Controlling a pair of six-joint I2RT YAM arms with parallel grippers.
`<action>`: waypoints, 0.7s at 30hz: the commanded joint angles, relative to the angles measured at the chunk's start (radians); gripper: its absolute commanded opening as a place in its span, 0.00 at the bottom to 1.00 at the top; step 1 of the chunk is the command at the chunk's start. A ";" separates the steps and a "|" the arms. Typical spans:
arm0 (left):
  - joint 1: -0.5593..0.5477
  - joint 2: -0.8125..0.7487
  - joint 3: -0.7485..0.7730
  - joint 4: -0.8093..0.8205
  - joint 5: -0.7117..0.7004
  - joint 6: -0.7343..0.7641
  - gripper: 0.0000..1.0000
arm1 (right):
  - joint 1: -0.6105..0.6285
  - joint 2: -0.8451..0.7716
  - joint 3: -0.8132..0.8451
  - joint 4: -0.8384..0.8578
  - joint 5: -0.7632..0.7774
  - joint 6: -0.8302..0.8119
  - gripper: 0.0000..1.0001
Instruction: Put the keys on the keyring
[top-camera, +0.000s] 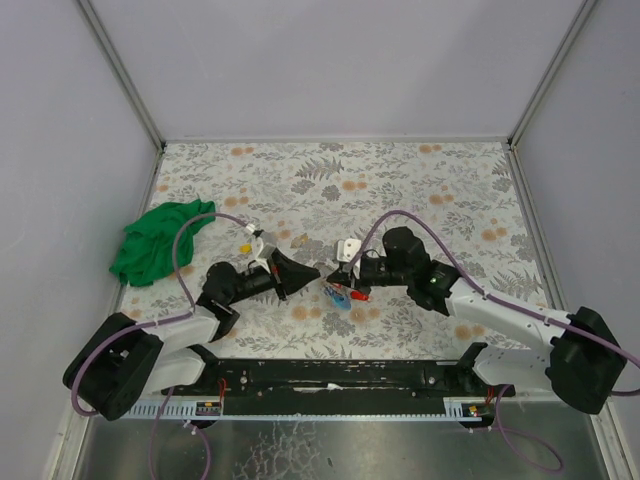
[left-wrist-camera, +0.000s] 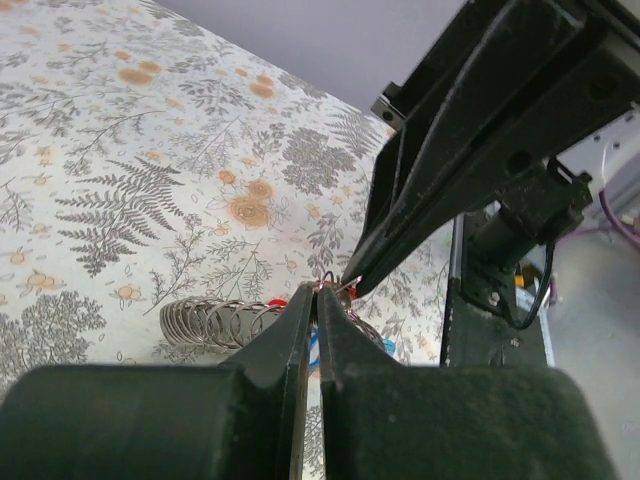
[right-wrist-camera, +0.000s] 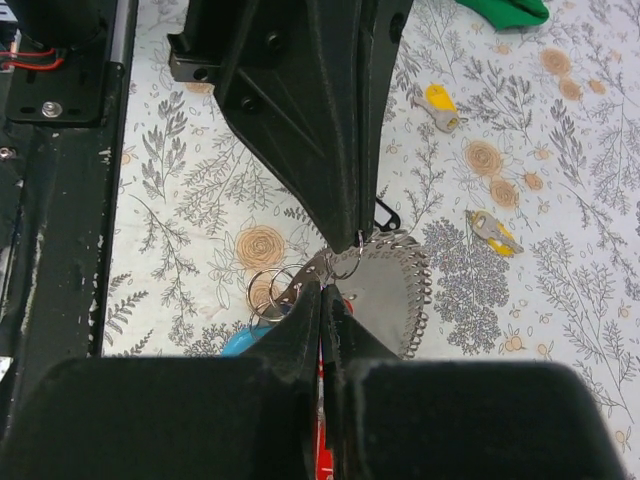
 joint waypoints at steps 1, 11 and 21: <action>-0.013 0.004 -0.059 0.238 -0.178 -0.147 0.00 | 0.043 0.033 0.049 -0.023 0.031 -0.021 0.00; -0.087 0.086 -0.115 0.476 -0.361 -0.238 0.00 | 0.073 0.072 0.101 -0.075 0.075 -0.051 0.00; -0.086 -0.020 -0.119 0.243 -0.343 -0.106 0.20 | 0.074 0.027 0.153 -0.171 0.192 -0.122 0.00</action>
